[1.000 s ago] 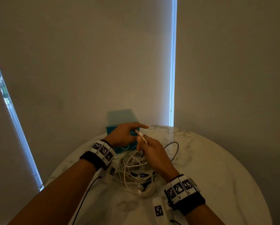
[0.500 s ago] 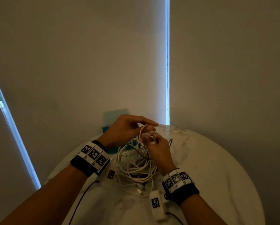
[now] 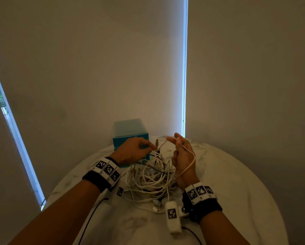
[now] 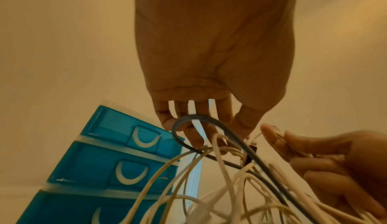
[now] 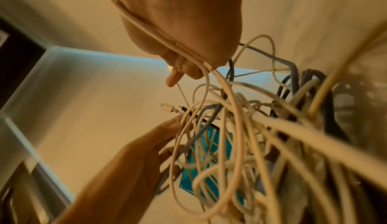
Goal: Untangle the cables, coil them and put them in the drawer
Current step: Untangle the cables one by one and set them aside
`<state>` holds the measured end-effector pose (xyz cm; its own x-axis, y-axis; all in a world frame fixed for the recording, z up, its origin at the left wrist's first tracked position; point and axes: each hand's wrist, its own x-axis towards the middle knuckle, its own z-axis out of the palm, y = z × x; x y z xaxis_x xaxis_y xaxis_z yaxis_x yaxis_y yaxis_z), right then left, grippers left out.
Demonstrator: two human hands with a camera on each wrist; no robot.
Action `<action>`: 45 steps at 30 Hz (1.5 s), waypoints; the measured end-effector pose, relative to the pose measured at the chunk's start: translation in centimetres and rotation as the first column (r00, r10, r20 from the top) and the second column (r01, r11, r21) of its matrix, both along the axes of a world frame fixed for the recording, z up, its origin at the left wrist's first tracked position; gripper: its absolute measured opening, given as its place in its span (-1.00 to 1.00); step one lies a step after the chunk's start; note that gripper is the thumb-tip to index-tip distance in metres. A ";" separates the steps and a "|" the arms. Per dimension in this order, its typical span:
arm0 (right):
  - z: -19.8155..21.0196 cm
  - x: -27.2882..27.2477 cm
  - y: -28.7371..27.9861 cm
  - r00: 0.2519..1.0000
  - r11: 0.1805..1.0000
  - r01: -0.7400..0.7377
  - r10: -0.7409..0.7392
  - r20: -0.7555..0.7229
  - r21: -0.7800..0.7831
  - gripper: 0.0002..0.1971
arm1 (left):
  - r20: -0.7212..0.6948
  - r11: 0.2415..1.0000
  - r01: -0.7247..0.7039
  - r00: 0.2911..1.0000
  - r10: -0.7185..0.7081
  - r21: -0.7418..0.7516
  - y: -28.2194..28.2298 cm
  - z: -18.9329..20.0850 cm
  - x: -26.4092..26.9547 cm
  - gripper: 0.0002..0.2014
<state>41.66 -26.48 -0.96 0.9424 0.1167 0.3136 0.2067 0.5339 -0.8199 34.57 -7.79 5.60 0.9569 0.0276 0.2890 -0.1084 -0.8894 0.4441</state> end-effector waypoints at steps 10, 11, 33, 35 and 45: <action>1.4 0.2 -0.4 0.973 0.969 -0.230 0.227 0.045 0.088 -0.63 | -0.069 0.972 0.180 0.979 -0.192 -0.148 -1.4 2.1 -1.1 -0.84; 1.5 0.3 -0.6 0.971 0.966 -0.237 0.233 0.044 0.106 -0.63 | -0.163 0.968 0.207 0.960 -0.229 -0.141 -1.6 2.1 -1.4 -0.81; 2.7 -0.4 -1.6 0.953 0.961 -0.273 0.263 0.151 0.051 -0.66 | -0.151 0.988 0.138 0.980 -0.127 0.064 -2.2 1.0 0.5 -0.45; 2.7 -0.5 -2.1 0.950 0.960 -0.271 0.255 0.178 0.074 -0.66 | -0.140 0.980 0.152 0.981 -0.134 0.126 -1.9 1.2 0.7 -0.59; 0.6 -0.3 -1.2 0.983 0.863 0.042 0.054 0.175 -0.503 -0.79 | 0.049 0.991 0.128 0.991 -0.126 -0.049 0.6 0.6 1.0 -0.86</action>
